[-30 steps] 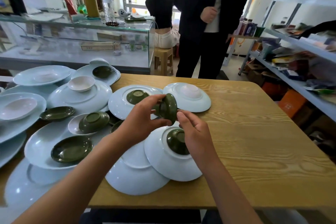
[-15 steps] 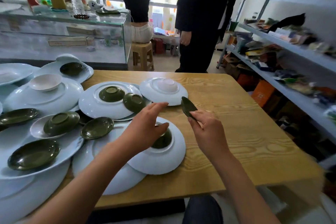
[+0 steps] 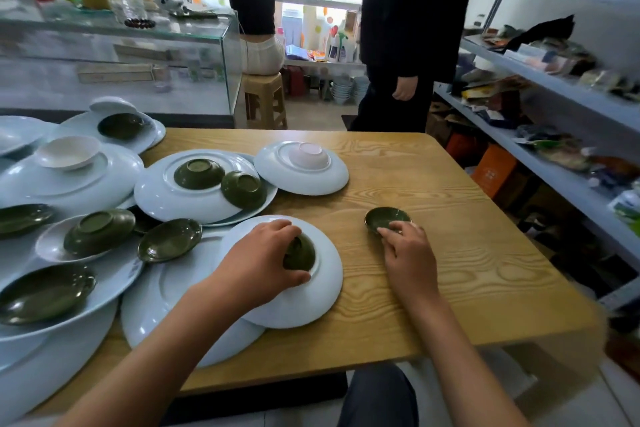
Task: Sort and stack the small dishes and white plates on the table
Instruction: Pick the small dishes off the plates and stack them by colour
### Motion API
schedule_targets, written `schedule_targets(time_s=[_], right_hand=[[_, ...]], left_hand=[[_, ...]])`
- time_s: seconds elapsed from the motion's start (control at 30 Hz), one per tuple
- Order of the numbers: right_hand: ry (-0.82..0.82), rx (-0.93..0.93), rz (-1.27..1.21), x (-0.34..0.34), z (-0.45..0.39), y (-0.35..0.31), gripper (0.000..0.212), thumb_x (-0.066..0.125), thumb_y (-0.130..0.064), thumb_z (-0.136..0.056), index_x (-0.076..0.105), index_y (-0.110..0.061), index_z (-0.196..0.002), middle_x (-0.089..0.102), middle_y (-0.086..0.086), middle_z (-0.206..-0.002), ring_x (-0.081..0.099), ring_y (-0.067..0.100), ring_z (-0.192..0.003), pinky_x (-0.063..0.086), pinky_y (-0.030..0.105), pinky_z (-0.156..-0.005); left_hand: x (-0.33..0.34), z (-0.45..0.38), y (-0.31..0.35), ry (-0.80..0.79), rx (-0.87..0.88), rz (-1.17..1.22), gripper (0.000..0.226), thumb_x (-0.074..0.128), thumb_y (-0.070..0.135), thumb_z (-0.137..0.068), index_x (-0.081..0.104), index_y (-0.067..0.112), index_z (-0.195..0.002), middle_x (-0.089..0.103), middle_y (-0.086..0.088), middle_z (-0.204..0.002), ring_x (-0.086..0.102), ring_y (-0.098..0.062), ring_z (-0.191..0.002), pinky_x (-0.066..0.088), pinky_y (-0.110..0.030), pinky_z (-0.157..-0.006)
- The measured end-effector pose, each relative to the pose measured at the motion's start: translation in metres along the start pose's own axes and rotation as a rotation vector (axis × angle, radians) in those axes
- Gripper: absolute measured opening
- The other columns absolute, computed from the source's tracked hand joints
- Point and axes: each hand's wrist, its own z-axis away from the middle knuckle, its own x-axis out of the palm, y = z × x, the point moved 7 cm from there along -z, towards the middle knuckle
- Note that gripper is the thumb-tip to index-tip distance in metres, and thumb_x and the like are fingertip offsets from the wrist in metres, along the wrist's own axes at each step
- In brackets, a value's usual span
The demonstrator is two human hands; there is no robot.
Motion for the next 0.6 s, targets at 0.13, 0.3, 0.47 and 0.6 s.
schedule_targets(time_s=[0.13,0.3,0.47,0.6], right_hand=[[-0.037,0.043,-0.084,0.006,0.000,0.008,0.026,0.058,-0.014,-0.093,0.070,-0.016,-0.115,0.065,0.003,-0.116,0.052,0.018,-0.112,0.043,0.031,-0.093],[-0.046,0.090,-0.150,0.009,-0.001,0.015,0.027,0.059,-0.019,-0.092,0.068,-0.017,-0.118,0.063,0.001,-0.118,0.049,0.014,-0.113,0.040,0.027,-0.094],[-0.047,0.163,-0.327,0.003,0.006,0.019,0.031,0.064,-0.026,-0.089,0.066,-0.021,-0.120,0.060,-0.005,-0.125,0.047,0.011,-0.121,0.038,0.031,-0.104],[-0.001,0.173,-0.478,-0.005,0.010,0.021,0.027,0.066,-0.022,-0.088,0.067,-0.021,-0.115,0.060,-0.006,-0.122,0.049,0.010,-0.119,0.039,0.031,-0.104]], left_hand=[[-0.003,-0.001,-0.005,0.064,-0.048,0.036,0.053,0.078,0.042,-0.072,0.060,0.022,-0.118,0.060,0.006,-0.111,0.051,-0.016,-0.103,0.044,-0.030,-0.087],[-0.003,-0.002,-0.004,0.074,-0.089,0.049,0.043,0.078,0.038,-0.072,0.062,0.021,-0.108,0.062,0.006,-0.101,0.056,-0.014,-0.095,0.047,-0.032,-0.082],[-0.006,0.000,-0.005,0.061,-0.213,0.011,0.043,0.079,0.043,-0.068,0.062,0.025,-0.103,0.065,0.007,-0.094,0.058,-0.014,-0.088,0.049,-0.036,-0.077],[-0.012,0.001,0.001,0.069,-0.303,0.023,0.044,0.081,0.040,-0.070,0.063,0.025,-0.108,0.065,0.007,-0.098,0.057,-0.013,-0.090,0.045,-0.030,-0.075]])
